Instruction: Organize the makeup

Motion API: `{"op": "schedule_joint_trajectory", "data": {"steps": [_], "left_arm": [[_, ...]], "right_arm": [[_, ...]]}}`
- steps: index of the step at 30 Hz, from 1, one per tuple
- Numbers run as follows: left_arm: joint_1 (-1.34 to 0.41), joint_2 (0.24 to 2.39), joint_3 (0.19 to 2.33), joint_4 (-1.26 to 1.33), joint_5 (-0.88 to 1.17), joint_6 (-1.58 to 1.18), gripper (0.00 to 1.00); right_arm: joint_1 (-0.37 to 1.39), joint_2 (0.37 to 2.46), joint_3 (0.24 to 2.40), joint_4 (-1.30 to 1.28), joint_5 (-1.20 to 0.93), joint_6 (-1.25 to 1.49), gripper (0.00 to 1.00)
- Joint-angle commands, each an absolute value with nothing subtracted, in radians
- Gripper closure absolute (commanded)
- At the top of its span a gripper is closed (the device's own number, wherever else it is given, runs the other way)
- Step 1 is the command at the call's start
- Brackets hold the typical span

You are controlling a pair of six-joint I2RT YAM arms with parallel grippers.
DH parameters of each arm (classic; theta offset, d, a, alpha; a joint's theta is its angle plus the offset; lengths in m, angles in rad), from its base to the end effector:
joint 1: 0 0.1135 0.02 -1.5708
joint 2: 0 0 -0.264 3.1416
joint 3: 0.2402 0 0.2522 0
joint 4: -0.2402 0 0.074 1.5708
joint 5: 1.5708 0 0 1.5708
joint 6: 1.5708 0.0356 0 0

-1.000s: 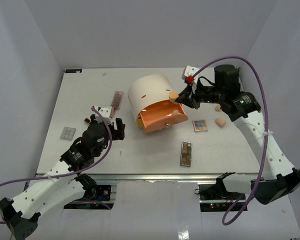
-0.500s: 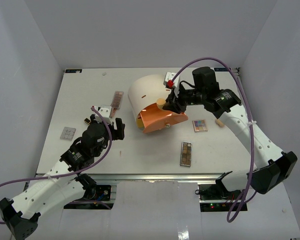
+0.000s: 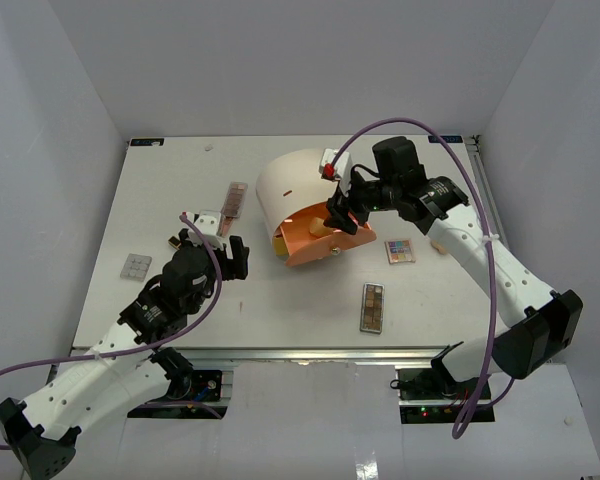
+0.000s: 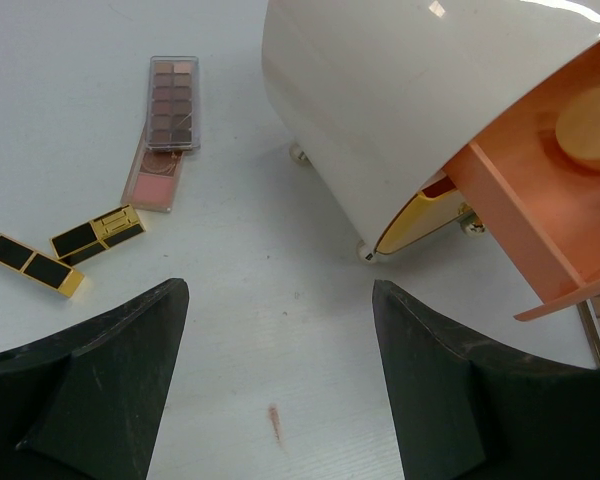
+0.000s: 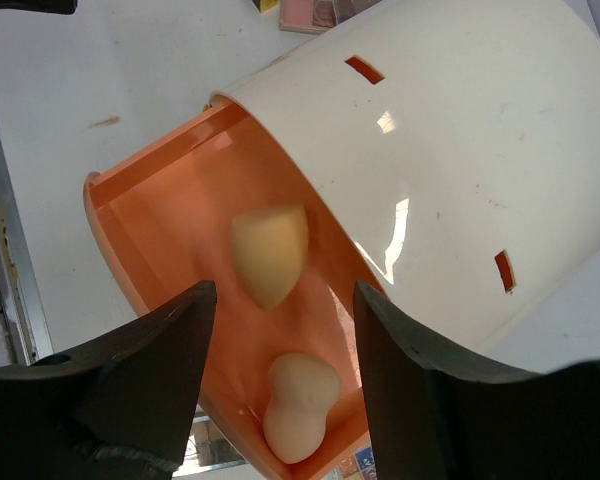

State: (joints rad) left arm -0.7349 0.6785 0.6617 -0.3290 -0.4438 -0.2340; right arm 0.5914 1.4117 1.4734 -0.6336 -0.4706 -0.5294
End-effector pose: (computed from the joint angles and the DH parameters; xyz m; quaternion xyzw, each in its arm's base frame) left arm 0.1292 -0.0961 0.2991 0.0752 0.8046 -0.1018 0.5802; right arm 0.2466 0.1850 0.3919 -0.5483 0.6637 0.2190 0.4592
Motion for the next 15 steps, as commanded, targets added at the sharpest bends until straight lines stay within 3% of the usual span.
{"op": "schedule_joint_trajectory", "data": {"steps": [1, 6, 10, 15], "left_arm": [[-0.730, 0.662, 0.658, -0.322, -0.432, -0.238, 0.15], [-0.729, 0.660, 0.660, -0.322, -0.430, -0.238, 0.15], [-0.729, 0.644, 0.660, -0.322, -0.424, -0.238, 0.15], [-0.729, 0.627, 0.660, -0.321, -0.406, -0.236, 0.15]], "right_arm": [[0.597, 1.386, 1.473, -0.625, -0.439, -0.544, 0.33], [0.575, 1.327, 1.477, -0.653, -0.461, -0.569, 0.29], [0.407, 1.247, 1.444, -0.651, -0.591, -0.551, 0.26], [0.195, 1.207, 1.305, -0.631, -0.521, -0.494, 0.24]]}}
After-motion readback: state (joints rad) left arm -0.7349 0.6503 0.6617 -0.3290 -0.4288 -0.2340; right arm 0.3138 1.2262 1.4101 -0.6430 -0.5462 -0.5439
